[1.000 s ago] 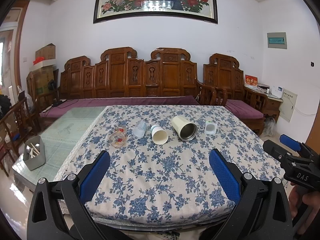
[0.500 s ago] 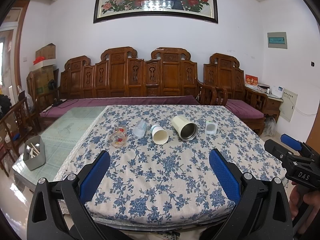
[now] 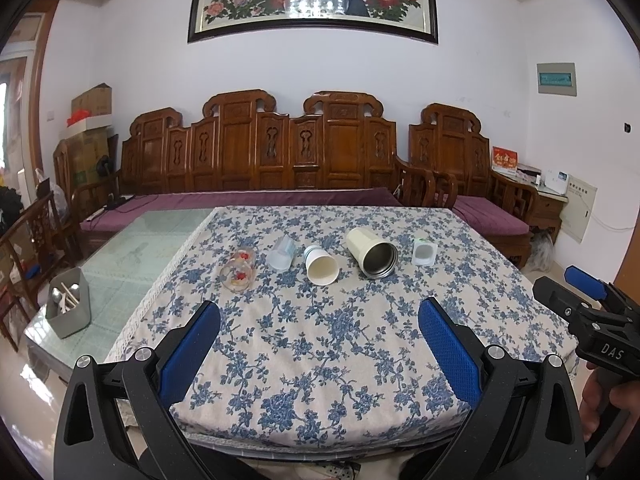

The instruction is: Flip cup upside down

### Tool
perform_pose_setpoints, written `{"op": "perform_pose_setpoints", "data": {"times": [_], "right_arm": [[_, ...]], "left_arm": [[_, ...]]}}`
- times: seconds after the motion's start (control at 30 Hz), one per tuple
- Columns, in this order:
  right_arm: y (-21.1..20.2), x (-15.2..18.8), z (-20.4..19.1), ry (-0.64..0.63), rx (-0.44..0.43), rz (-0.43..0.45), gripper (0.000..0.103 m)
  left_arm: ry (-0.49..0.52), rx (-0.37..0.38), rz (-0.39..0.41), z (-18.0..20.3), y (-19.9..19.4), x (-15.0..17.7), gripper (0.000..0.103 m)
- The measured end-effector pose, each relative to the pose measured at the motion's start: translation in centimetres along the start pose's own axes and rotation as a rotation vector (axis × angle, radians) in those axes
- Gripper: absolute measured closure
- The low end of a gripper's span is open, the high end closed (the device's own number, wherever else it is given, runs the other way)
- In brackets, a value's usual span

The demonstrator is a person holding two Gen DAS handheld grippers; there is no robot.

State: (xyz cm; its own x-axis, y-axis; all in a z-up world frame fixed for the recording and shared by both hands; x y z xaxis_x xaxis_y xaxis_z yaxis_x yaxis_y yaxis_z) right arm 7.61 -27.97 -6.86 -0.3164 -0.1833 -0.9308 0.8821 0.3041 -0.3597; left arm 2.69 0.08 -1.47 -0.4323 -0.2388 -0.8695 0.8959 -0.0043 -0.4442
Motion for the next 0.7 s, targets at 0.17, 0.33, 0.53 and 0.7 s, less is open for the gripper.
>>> {"op": "perform_pose_setpoints", "data": {"times": [0.17,0.33,0.53,0.7], "right_arm": [[0.5,0.3,0.1,-0.003,0.000,-0.007,0.002],[2.4,0.5,-0.3,-0.028,-0.022,-0.023,0.002],[6.2,0.4,-0.8,-0.066,-0.056,-0.051,0.002],[10.6,-0.1,-0.8,-0.079,-0.081,-0.094,0.002]], "left_arm": [[-0.002,-0.003,-0.018,-0.5,0.8,0.3,0.007],[0.010,-0.005,-0.048,-1.0,2.3,0.0,0.007],[0.052,-0.013,-0.075,-1.3,4.8,-1.2,0.007],[0.071,-0.012,-0.101,-1.9,7.5,-2.6,0.007]]}}
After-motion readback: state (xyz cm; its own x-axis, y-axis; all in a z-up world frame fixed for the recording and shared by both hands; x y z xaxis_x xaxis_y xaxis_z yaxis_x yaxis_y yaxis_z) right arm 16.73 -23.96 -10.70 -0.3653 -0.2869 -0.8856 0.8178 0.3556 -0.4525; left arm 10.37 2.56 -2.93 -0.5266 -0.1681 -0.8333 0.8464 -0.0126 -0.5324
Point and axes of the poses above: each gripper's, at about its wrist camera, not at the fingertips, and y roughly the way its jaws point, z to its right, x to its underside, the point moved 3 cm from there along y, roughly the way its jaws point, and after that the axes turned 13 degrees about -y, right-handed, at the moved point
